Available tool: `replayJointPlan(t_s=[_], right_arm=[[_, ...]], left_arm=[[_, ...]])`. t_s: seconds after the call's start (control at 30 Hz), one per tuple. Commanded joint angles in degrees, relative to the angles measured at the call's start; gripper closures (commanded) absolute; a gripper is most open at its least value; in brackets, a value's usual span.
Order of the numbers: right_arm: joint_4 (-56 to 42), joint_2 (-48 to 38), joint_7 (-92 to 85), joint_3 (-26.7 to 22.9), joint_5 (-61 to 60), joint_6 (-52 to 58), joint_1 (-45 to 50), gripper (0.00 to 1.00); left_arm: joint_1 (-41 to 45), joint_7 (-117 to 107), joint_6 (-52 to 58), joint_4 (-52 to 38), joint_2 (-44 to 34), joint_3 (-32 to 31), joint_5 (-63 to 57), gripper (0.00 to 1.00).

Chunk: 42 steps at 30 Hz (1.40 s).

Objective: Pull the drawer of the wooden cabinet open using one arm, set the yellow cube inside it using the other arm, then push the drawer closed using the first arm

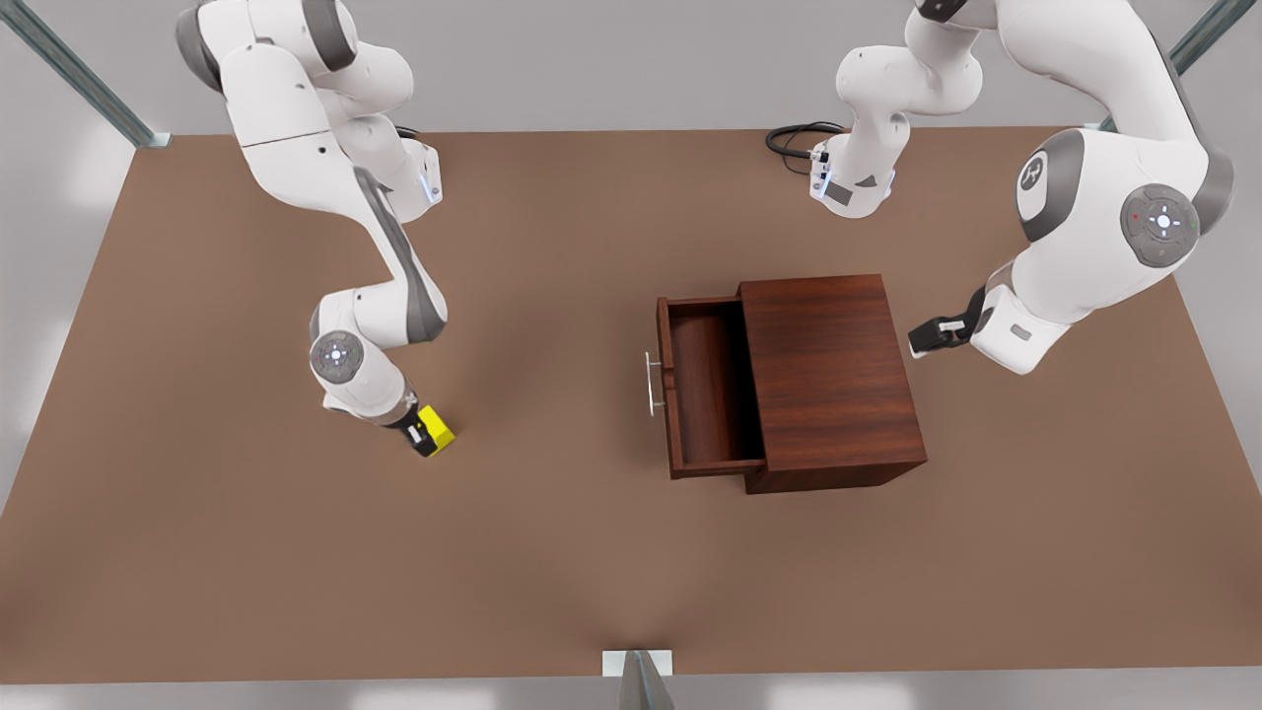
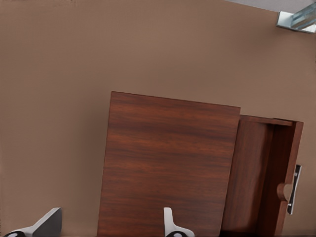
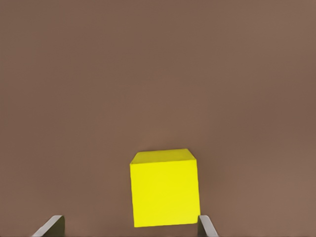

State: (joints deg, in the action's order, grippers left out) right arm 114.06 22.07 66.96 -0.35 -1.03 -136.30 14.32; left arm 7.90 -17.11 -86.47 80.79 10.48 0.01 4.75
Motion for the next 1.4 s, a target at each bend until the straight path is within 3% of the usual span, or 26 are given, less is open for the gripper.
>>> replayJointPlan(t_s=[0.0, 0.97, 1.0, 1.07, 1.1, 1.27, 1.37], right_arm=[[0.38, 0.43, 1.77, 0.27, 1.29, -1.87, 0.0, 0.0], [2.05, 7.82, -0.69, 3.96, 5.6, -8.46, -4.31, 0.0], [2.14, 7.82, -0.43, 3.96, 5.6, -8.46, -4.31, 0.04], [2.14, 7.82, 0.01, 3.96, 5.6, -8.46, -4.31, 0.34], [2.14, 7.82, 0.1, 3.96, 5.6, -8.46, -4.31, 0.39], [2.14, 5.62, -0.25, 6.51, 5.43, -6.88, -7.38, 0.48], [0.3, 2.46, 0.54, 7.82, 4.72, -0.56, -7.29, 0.47]], left_arm=[[0.01, 14.21, 0.16, -0.02, -0.11, -0.01, -0.09, 0.0], [0.1, 14.21, 0.16, -0.02, 0.59, -0.09, -0.01, 0.0], [0.1, 14.21, 0.16, -0.02, 0.59, -0.09, -0.01, 0.0], [0.1, 14.3, 0.16, 0.07, 0.59, -0.09, -0.01, 0.0], [0.01, 14.39, 0.42, 0.33, 0.59, -0.09, -0.18, 0.0], [-0.6, 14.21, 1.57, 0.86, 0.77, 0.17, -2.73, 0.0], [-3.33, 14.21, -5.19, 0.86, 3.31, 0.52, -2.91, 0.0]])
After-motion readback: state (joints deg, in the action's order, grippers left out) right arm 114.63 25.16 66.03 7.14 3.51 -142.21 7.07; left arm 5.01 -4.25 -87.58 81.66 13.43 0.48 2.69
